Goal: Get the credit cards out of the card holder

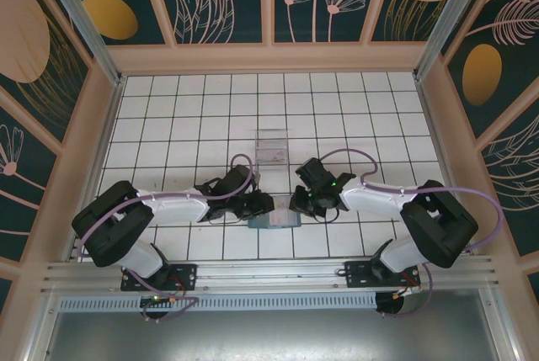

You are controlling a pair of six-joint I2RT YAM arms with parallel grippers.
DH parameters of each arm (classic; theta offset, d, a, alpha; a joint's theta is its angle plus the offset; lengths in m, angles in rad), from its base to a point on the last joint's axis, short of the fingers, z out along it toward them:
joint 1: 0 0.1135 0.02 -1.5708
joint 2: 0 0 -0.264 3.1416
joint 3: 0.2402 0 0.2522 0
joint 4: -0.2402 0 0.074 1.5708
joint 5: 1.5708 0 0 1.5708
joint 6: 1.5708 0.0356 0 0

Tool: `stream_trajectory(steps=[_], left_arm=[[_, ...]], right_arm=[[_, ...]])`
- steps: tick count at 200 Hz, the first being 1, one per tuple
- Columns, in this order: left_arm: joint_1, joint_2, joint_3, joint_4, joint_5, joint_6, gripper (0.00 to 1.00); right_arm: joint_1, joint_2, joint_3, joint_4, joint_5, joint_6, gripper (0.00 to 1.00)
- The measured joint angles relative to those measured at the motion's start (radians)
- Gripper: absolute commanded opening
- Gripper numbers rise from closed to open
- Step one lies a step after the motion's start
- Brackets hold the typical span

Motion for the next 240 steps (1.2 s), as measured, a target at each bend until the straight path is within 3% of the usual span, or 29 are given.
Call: stream_trajectory(steps=[100,240], left_arm=[[0.016,0.021,-0.046,0.075,0.025,-0.025,0.31],[0.028,0.069,-0.046,0.140,0.079,-0.025,0.20]], right_arm=[[0.005,0.013,0.013,-0.007,0.000,0.000,0.20],[0.006,0.025,0.032,-0.029,0.001,-0.003,0.20]])
